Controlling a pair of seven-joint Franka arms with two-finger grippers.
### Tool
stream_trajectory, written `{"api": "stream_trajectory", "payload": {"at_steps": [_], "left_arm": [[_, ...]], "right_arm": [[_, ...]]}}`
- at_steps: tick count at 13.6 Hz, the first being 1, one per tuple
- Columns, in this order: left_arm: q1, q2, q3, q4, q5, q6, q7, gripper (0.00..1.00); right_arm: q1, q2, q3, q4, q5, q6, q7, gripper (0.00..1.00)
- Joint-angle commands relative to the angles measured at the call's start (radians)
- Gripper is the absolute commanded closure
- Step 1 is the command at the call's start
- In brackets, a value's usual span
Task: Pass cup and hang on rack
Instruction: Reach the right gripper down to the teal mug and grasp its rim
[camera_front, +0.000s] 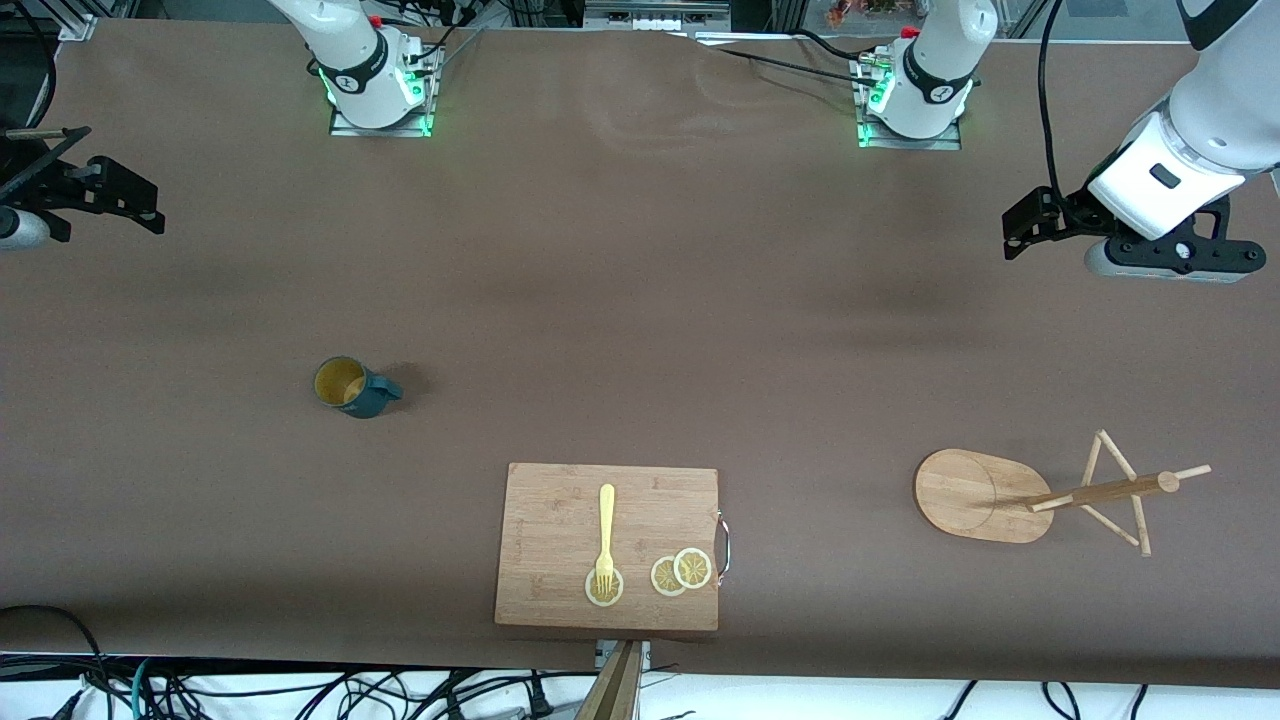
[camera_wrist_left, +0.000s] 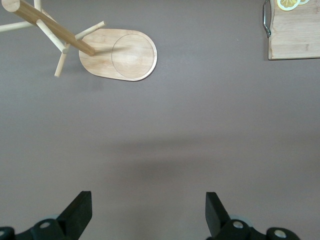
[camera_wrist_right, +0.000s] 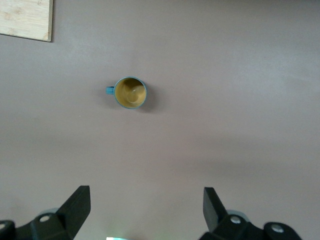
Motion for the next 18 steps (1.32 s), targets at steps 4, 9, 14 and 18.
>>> {"api": "stream_trajectory", "payload": {"at_steps": [4, 9, 14, 18], "left_arm": [[-0.006, -0.012, -0.002, -0.006, 0.020, 0.002, -0.011, 0.00], [-0.006, -0.012, -0.002, -0.004, 0.020, 0.002, -0.011, 0.00], [-0.006, -0.012, -0.002, -0.004, 0.020, 0.002, -0.011, 0.00], [-0.006, -0.012, -0.002, -0.006, 0.020, 0.002, -0.011, 0.00]], "right_arm": [[0.001, 0.066, -0.007, 0.022, 0.010, 0.016, 0.001, 0.00], [0.009, 0.185, -0.001, 0.013, 0.006, 0.064, 0.008, 0.00], [0.009, 0.224, 0.000, -0.221, 0.016, 0.368, 0.012, 0.00], [0.009, 0.236, 0.000, -0.470, 0.018, 0.716, 0.020, 0.00]]}}
